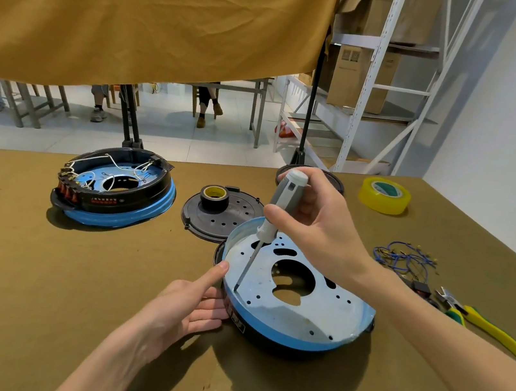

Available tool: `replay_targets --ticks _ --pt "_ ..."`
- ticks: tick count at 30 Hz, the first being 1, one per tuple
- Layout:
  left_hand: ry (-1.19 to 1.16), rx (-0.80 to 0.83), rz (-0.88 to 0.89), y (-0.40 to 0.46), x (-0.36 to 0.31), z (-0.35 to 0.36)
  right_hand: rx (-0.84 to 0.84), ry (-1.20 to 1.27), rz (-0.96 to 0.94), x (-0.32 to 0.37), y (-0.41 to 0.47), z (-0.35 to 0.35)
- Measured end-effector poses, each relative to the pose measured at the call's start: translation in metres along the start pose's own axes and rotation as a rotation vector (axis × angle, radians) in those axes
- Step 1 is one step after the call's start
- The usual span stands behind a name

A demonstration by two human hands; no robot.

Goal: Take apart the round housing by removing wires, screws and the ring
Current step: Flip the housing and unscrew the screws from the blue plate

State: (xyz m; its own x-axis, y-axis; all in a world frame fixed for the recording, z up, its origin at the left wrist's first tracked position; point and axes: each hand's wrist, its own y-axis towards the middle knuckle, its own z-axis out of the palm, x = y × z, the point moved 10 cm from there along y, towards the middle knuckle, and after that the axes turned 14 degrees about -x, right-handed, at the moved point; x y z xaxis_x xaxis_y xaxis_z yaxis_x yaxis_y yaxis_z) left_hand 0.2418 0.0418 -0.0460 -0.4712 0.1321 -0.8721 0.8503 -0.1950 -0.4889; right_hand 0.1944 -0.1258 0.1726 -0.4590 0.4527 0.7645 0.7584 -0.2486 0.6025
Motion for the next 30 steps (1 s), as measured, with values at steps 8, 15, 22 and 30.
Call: replay_targets --ticks 8,15,22,30 --pt "0.079 0.15 -0.061 0.0 -0.003 0.019 0.087 -0.557 -0.33 0.051 0.001 0.023" --pt "-0.035 0.104 -0.048 0.008 -0.002 0.018 0.024 -0.764 -0.264 0.053 0.012 0.017" --pt "-0.034 0.086 0.024 0.004 0.0 0.014 0.225 -0.741 -0.146 0.052 0.022 0.031" --pt "-0.006 0.118 -0.041 0.001 0.001 0.015 0.465 -0.694 -0.007 0.043 0.019 0.028"
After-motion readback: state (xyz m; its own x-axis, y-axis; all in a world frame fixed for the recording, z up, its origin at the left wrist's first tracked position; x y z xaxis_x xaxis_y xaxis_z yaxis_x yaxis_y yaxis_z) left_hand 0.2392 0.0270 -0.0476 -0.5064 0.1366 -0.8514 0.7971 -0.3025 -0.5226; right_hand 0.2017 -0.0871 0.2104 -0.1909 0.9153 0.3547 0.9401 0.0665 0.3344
